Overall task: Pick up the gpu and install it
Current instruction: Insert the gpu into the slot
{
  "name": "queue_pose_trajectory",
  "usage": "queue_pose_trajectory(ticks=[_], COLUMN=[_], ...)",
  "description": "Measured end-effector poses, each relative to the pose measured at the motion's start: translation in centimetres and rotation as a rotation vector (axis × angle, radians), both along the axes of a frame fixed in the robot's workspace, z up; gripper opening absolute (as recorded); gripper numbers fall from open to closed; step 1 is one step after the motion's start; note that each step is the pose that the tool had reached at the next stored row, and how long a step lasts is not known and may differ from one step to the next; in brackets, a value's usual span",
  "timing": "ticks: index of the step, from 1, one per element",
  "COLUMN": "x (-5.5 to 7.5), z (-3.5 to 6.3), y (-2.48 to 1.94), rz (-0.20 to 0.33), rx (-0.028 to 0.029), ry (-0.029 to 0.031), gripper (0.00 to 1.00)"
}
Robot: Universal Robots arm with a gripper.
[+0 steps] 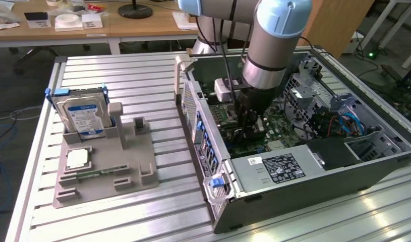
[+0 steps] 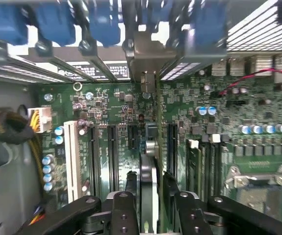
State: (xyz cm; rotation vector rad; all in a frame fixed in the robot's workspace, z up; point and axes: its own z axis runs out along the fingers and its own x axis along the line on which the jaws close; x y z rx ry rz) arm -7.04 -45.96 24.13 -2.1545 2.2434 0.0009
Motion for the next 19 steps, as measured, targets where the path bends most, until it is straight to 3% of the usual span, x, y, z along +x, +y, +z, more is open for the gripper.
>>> queue_pose_trajectory(ticks=[7,12,16,19], x=[0.0,0.0,0.0,0.0], z=[2.80,2.94,2.95,2.94], y=[0.00,0.00,0.00,0.00], rz=[0.000,0.000,0.000,0.000], rx=[-0.0002,0.0001,-0.0001,0.0000], ry=[-0.0059,-0.0068,-0.0068,-0.0068], gripper=[0.35,0.34,0.15,0.11])
